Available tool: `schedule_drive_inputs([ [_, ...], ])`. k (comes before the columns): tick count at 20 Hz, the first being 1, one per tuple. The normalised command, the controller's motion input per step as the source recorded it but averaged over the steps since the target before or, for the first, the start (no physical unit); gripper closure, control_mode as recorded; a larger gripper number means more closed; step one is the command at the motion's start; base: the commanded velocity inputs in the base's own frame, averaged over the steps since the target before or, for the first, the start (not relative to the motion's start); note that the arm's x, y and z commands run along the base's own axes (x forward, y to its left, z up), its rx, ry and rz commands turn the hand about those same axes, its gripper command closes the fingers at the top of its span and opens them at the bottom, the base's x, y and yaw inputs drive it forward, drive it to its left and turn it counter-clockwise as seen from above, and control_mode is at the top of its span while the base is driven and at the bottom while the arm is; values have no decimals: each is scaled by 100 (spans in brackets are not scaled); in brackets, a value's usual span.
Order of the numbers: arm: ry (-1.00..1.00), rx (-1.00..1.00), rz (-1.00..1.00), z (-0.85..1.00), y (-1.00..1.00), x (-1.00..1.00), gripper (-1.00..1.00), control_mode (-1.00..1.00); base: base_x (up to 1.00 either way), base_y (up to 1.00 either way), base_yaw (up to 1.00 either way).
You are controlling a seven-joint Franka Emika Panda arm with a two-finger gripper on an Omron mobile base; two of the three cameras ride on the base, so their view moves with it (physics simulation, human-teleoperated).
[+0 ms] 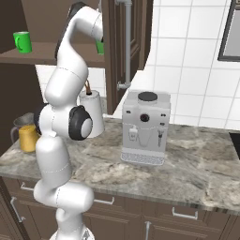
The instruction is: There is a tray on the dining counter. Grab the cup, mug, and pitcher and place them on the tray. The pitcher may be placed next to the tray if it cannot fit the tray.
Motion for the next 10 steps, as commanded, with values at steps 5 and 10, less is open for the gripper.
schedule_drive_inputs([
  [5,0,0,0,-15,0,0,-100,-100,0,0,0],
  [10,0,0,0,-35,0,0,-100,-100,0,0,0],
])
